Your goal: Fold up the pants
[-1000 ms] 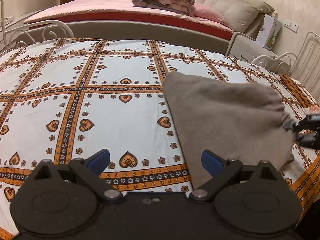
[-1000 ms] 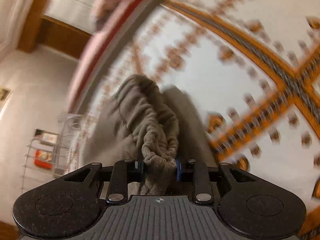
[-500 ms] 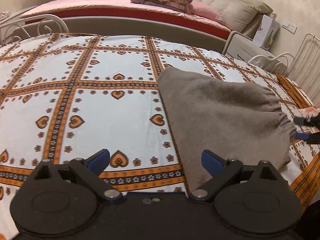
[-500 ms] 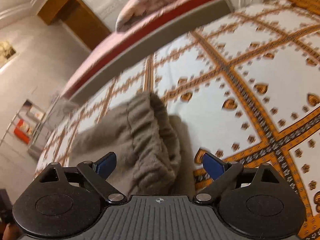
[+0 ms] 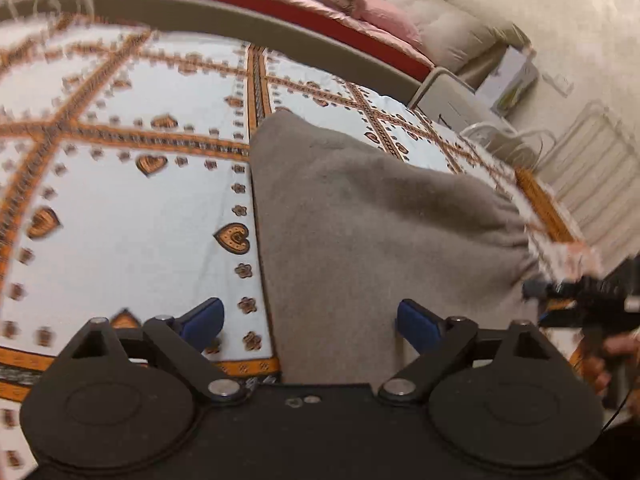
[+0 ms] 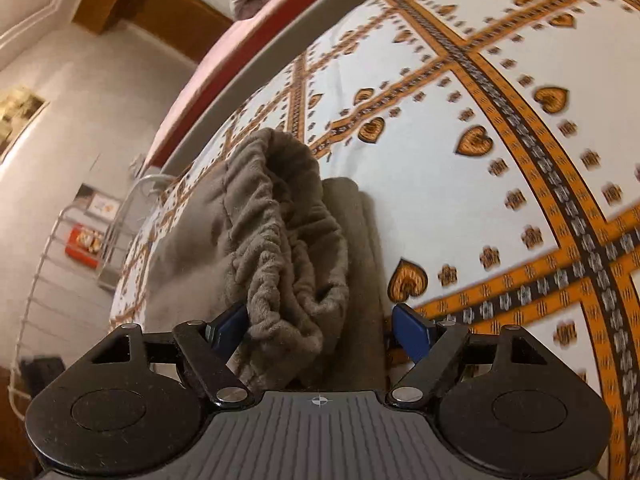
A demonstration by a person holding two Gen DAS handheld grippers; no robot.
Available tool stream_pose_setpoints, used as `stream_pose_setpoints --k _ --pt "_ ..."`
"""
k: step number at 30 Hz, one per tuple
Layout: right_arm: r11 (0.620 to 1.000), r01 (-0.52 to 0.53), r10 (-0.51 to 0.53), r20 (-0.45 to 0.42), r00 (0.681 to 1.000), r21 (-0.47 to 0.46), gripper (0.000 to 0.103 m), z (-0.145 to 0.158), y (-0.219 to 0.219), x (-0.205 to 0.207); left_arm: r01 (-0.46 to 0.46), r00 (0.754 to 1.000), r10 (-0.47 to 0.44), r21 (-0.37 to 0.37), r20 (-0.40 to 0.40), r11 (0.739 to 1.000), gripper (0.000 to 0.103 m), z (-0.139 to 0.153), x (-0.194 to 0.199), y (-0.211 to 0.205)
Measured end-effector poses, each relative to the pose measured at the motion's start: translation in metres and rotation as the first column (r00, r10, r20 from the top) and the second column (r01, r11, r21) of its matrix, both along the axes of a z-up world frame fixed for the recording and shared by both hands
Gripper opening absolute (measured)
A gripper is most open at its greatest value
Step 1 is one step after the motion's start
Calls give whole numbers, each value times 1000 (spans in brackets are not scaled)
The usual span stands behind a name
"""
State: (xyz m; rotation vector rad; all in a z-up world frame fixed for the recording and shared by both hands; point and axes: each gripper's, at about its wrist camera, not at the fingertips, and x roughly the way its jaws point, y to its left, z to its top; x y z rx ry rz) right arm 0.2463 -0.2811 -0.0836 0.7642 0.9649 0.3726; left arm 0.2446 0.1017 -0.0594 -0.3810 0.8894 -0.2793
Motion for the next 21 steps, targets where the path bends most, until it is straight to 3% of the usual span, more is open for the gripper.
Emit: stream_pose_setpoints --k 5,10,15,17,18,19,21 --pt "996 -23 20 43 999 84 80 -9 -4 12 -22 1000 20 -113 -24 993 80 -13 16 10" --pt "994 -61 57 47 997 93 80 -16 1 26 -16 1000 13 -206 -14 978 79 -21 30 19" --pt "985 -112 104 66 992 133 80 -24 5 37 18 1000 -22 -328 -7 944 79 -35 47 22" --pt "981 -105 96 63 993 165 80 -29 3 42 30 999 -33 -329 -3 944 67 -36 54 20" --pt "980 -104 95 60 994 169 80 -28 4 44 32 999 -36 -304 -7 952 52 -35 58 18" --pt "982 -108 100 58 993 157 80 -25 6 47 37 999 -43 -281 -14 959 44 -36 61 16" --pt "984 -126 121 50 991 124 57 -19 14 51 44 999 -48 -274 -7 961 34 -36 64 17"
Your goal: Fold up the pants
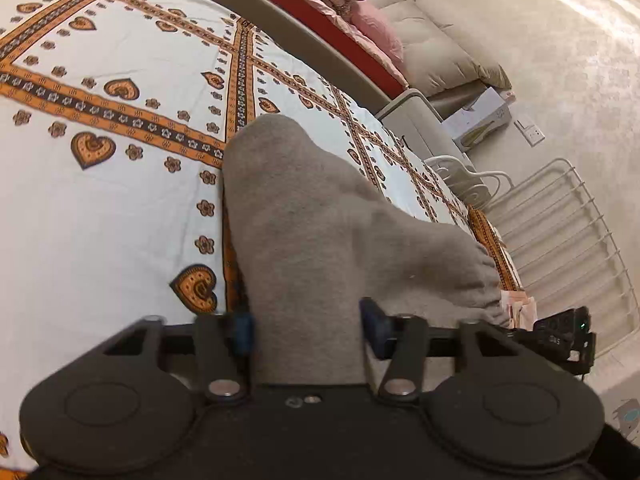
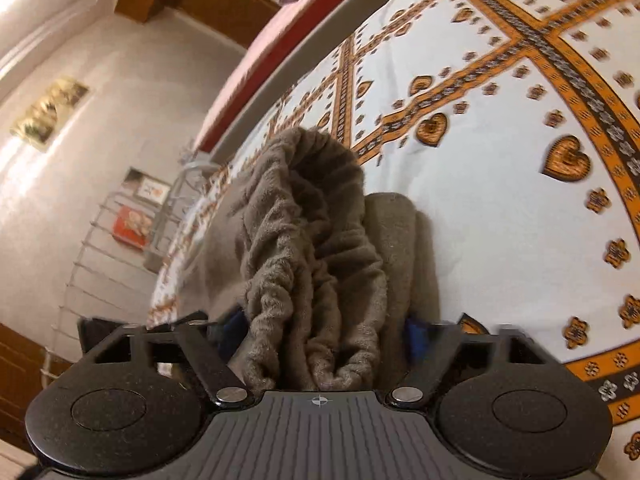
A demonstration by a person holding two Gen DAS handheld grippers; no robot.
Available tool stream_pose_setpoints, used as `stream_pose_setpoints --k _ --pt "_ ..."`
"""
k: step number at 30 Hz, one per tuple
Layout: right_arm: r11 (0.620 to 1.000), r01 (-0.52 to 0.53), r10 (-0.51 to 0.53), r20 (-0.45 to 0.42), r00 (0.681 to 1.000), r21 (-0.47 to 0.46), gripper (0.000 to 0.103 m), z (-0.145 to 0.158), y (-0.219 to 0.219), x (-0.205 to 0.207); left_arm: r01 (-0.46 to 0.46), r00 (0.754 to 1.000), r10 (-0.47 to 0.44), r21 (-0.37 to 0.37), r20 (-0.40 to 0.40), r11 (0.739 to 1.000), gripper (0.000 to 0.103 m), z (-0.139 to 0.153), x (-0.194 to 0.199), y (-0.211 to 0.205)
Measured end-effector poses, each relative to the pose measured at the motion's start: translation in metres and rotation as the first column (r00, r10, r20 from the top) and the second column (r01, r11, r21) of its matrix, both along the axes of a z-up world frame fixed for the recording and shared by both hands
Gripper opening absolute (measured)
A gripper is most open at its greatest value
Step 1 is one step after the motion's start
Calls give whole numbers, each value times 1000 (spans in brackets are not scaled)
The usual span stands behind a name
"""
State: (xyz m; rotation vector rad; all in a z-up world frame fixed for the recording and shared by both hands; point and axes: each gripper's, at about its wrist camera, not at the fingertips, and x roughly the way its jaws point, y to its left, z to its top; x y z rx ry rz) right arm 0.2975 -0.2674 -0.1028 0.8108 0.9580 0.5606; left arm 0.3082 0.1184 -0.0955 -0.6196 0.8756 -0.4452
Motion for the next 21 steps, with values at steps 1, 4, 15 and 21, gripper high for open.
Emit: stream_pose_setpoints --k 1,4,15,21 --pt "1000 5 -5 5 1000 6 55 1 1 0 -6 1000 6 -9 5 1000 30 1 0 2" --pt "1000 6 -7 60 998 18 47 14 0 1 -8 999 9 -16 38 1000 23 10 -1 5" --pt "998 58 -58 195 979 6 53 48 3 100 -58 985 47 60 169 997 41 39 99 10" --pt "941 141 -88 180 980 -307 95 14 10 127 -118 982 39 439 186 890 98 12 113 -30"
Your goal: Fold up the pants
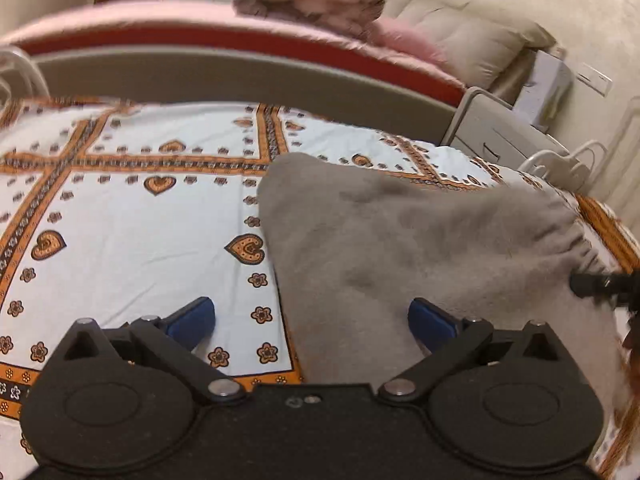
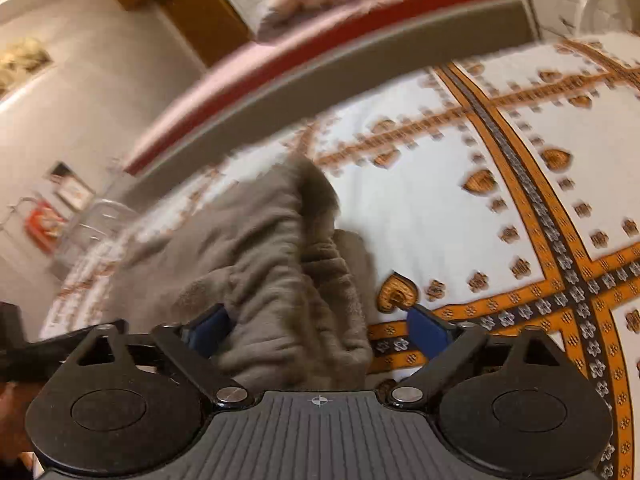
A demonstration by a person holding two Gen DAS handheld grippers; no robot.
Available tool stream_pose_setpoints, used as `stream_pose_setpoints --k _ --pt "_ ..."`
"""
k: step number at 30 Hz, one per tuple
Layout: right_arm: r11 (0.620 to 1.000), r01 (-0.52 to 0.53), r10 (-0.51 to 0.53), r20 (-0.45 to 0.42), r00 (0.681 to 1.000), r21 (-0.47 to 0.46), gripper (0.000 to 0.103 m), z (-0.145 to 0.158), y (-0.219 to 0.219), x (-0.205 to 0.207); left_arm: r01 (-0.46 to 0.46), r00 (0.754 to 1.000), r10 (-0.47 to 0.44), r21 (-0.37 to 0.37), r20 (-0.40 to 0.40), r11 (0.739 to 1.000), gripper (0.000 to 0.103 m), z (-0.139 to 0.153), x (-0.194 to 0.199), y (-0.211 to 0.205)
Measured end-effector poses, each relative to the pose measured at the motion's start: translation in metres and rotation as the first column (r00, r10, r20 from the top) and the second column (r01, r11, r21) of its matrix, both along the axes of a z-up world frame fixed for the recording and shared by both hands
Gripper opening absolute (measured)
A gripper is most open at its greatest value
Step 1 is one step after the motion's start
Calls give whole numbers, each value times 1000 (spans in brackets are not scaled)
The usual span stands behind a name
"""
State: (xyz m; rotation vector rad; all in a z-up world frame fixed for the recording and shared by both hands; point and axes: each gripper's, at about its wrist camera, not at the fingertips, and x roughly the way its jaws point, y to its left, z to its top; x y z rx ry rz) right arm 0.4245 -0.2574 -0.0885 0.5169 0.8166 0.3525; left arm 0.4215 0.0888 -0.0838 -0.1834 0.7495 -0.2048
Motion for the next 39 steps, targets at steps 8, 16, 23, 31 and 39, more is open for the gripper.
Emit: stream_pose_setpoints --k 8,16,23,31,39 --pt "995 70 -74 61 995 67 103 20 -26 -58 -142 987 143 -20 78 990 97 22 -68 29" --pt "994 107 -106 55 993 -13 103 51 -33 -132 -162 986 157 101 57 982 97 55 -146 25" --pt "983 109 -89 136 987 -144 103 83 -10 -202 -157 983 142 132 120 979 97 85 -214 5" --pt "966 155 -98 262 960 -207 103 116 26 -280 -161 963 136 93 231 983 97 112 -286 -15" --pt "969 121 -37 357 933 -216 103 126 65 -345 -117 958 85 101 274 988 97 112 -347 -39"
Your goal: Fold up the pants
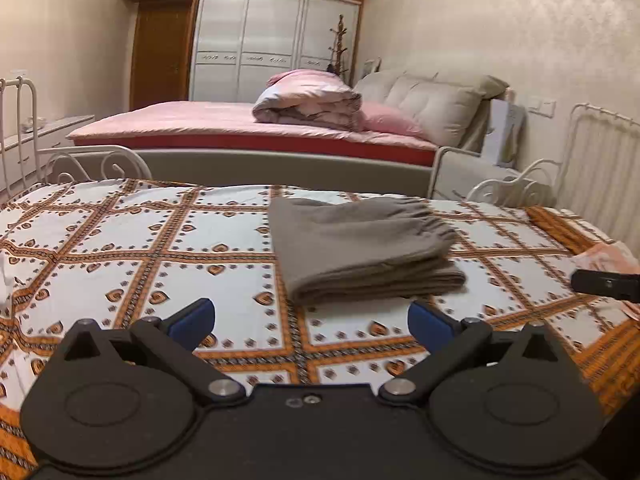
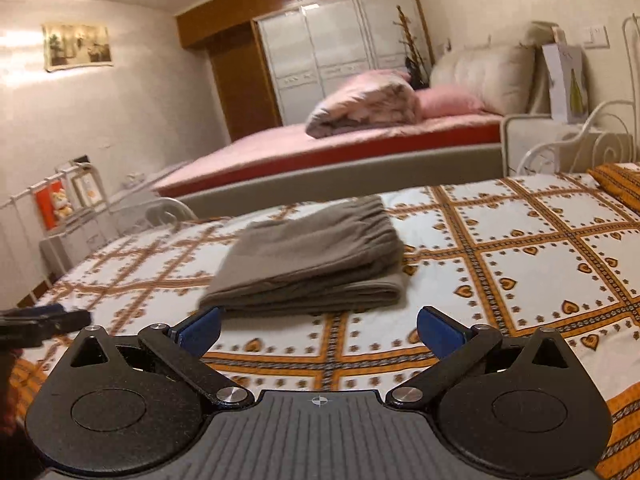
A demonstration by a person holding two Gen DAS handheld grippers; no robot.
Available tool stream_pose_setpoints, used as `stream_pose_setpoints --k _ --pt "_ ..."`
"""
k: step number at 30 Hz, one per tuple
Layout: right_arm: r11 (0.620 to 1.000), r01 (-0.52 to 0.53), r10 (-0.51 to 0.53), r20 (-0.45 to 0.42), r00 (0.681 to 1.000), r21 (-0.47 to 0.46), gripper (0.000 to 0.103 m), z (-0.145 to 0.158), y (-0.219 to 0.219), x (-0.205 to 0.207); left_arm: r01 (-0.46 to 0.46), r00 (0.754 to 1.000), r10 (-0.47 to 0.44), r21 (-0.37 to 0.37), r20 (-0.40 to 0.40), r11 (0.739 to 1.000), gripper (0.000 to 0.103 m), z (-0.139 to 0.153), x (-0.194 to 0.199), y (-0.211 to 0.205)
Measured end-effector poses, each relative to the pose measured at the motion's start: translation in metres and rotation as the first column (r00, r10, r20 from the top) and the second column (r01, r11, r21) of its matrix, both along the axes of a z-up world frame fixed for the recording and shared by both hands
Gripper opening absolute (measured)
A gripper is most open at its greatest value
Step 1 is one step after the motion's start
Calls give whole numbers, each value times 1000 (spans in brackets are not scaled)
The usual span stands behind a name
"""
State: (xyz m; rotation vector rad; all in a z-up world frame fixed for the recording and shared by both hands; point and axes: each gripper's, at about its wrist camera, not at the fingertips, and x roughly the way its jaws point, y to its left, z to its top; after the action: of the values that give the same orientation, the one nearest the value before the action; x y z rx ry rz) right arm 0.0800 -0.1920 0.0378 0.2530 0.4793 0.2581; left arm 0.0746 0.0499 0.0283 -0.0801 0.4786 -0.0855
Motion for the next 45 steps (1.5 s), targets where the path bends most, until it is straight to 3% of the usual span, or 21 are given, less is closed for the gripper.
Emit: stream_pose_setpoints --k 7,13,18,45 --pt "994 -48 58 94 994 -102 103 5 26 -15 65 998 -65 71 7 995 97 -8 -4 -25" --pt "985 -19 31 68 997 -172 103 -4 34 -8 83 996 -84 62 7 995 97 -13 0 -35" --pt "991 -11 19 56 998 -135 103 -6 25 -7 85 996 -85 65 9 994 97 -14 1 -37" --pt "988 -22 30 50 998 -151 103 -9 24 -7 89 996 -90 53 8 995 97 -15 3 -38"
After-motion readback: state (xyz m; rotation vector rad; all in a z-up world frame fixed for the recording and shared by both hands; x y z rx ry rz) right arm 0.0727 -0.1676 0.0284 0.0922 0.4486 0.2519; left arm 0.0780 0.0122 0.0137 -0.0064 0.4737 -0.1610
